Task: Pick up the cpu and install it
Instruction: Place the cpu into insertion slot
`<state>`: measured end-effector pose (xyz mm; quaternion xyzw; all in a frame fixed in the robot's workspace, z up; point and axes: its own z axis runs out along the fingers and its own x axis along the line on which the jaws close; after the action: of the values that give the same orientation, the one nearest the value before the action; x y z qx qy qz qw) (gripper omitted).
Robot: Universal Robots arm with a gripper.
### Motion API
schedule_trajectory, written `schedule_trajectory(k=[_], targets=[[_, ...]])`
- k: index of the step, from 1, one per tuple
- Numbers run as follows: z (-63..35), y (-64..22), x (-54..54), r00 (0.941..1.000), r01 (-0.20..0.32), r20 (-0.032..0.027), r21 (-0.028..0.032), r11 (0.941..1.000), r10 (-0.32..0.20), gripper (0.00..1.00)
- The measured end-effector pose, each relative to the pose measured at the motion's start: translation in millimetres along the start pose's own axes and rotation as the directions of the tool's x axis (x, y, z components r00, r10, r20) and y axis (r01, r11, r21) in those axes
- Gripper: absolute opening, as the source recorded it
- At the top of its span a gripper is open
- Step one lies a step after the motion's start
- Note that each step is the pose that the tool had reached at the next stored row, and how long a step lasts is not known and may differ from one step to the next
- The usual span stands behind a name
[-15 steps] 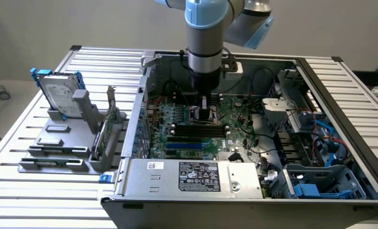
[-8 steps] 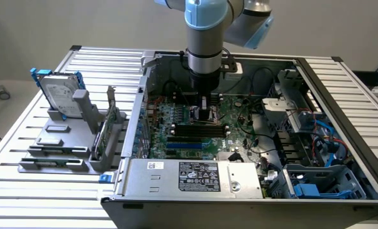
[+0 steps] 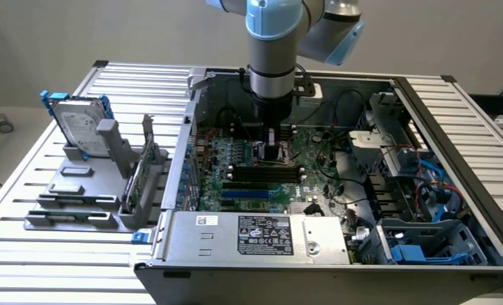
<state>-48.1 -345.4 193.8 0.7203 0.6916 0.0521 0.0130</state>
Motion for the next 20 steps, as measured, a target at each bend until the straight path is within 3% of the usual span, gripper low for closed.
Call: schedule_trajectory(k=[13,15,16,17,20], targets=[[1.3,-0.1,-0.1,1.0,0.0,-0.0004,-0.0001,1.0,0.0,0.55],[2.1,0.0,0.3,1.0,0.0,-0.0031,-0.0012,1.0,0.0,0.56],[2.0,0.0,0.3,1.0,0.0,-0.0023,-0.001,1.0,0.0,0.56],[1.7,-0.1,0.2,1.0,0.0,-0.0013,-0.0007,1.0,0.0,0.62],[1.4,-0.1,0.0,1.0,0.0,-0.0005,-0.0002,1.0,0.0,0.62]])
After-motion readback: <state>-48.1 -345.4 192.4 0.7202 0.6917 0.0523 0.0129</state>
